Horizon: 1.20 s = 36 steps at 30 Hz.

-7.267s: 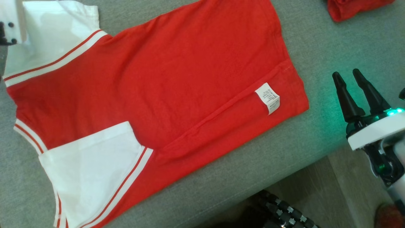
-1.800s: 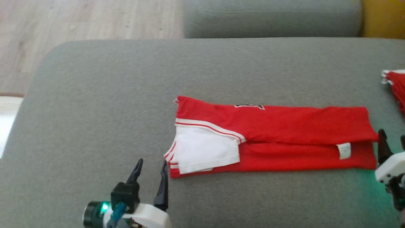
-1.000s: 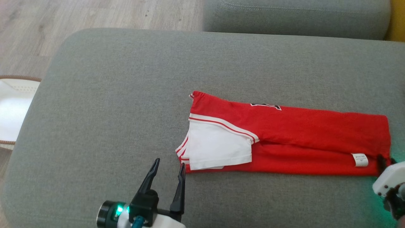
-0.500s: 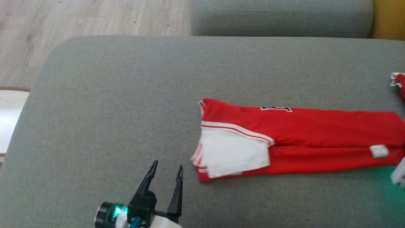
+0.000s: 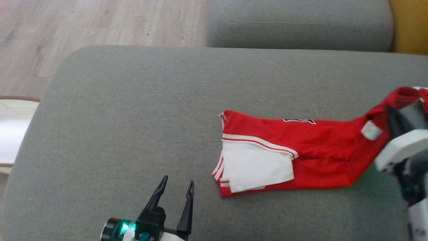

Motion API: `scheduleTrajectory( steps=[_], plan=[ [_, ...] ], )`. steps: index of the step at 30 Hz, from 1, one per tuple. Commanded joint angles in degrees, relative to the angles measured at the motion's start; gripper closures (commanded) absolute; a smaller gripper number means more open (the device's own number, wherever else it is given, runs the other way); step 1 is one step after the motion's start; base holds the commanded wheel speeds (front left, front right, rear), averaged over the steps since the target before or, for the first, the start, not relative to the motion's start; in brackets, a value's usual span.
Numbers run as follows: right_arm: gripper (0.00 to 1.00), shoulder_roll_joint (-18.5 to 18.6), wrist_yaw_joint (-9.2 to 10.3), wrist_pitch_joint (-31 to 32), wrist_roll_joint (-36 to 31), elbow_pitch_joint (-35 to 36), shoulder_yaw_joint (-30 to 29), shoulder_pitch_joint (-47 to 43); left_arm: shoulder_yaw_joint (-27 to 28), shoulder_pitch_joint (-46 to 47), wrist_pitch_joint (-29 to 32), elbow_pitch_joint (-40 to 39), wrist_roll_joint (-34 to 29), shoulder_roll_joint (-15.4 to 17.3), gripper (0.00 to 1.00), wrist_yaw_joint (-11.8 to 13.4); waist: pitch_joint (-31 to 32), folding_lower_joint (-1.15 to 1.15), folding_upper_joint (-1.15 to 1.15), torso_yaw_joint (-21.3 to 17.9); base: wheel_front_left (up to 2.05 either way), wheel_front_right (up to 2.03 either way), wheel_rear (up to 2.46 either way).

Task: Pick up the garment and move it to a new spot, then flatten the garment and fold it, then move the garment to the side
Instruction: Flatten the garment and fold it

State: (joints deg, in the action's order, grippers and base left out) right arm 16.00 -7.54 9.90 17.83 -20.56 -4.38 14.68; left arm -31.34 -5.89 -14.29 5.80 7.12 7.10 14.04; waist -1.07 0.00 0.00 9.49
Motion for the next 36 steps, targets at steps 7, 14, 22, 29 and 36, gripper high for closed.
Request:
scheduleTrajectory(
  steps=[7, 14, 22, 29, 36],
  plan=[
    [1.0, -6.2, 0.05, 5.7, -0.6, 14.0, 7.5, -2.6, 1.7, 0.9, -0.7, -0.6, -0.7, -0.8, 0.0, -1.6, 1.4, 0.0, 0.0, 4.4, 0.0, 0.0, 0.0],
    [1.0, -11.0, 0.05, 8.2, -1.6, 15.8, 14.6, -4.1, 1.5, 1.3, -0.7, -0.2, -1.3, -1.3, 0.0, -2.4, 0.6, 0.0, 0.0, 7.9, 0.0, 0.0, 0.0],
    [1.0, -12.7, 0.05, 6.9, -2.5, 9.8, 24.2, -3.3, 1.5, 2.1, -0.7, 0.1, -2.0, -2.1, 0.0, -2.5, -0.6, 0.0, 0.0, 9.5, 0.0, 0.0, 0.0],
    [0.0, -13.1, 0.05, -1.9, 4.0, 8.1, 26.0, -2.7, 2.0, 2.4, -0.7, -0.3, -2.4, -2.6, 0.0, -2.2, -1.2, 0.0, 0.0, 8.8, 0.0, 0.0, 0.0],
    [0.0, -13.1, 0.05, -8.0, 6.6, 9.4, 24.4, -3.4, 3.0, 2.0, -0.7, 0.0, -2.7, -2.6, 0.0, -1.8, 0.5, 0.0, 0.0, 5.6, 0.0, 0.0, 0.0]
  ],
)
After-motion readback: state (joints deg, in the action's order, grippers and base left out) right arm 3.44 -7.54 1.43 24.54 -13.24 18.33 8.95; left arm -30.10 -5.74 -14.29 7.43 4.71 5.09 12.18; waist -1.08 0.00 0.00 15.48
